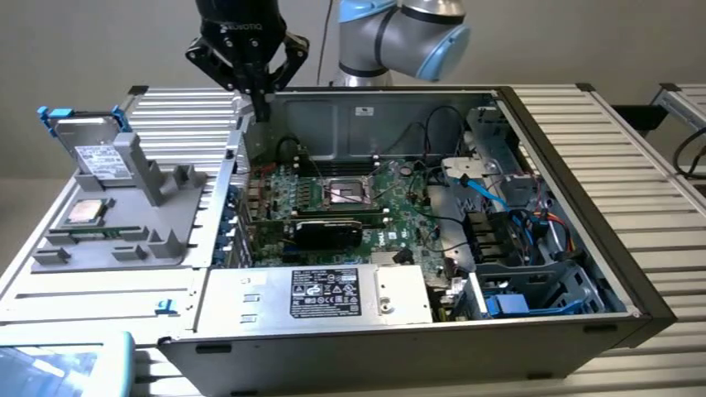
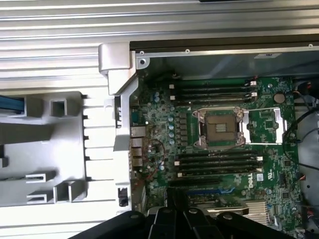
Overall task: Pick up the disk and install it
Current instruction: 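Reach for the disk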
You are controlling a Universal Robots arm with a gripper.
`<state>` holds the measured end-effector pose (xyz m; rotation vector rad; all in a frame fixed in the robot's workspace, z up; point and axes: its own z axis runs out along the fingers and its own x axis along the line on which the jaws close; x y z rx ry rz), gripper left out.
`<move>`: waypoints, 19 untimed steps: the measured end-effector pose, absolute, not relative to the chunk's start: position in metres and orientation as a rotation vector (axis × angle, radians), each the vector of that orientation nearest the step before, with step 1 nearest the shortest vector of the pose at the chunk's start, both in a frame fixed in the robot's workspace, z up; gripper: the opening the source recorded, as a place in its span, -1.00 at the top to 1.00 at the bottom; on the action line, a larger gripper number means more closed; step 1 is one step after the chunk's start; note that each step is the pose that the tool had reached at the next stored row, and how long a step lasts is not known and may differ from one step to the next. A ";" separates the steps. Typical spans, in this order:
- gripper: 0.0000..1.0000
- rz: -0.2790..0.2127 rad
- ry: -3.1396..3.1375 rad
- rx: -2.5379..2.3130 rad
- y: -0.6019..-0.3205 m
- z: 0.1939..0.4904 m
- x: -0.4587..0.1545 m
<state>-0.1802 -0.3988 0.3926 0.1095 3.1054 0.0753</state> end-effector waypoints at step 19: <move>0.79 0.075 3.105 0.110 -0.399 0.392 -0.266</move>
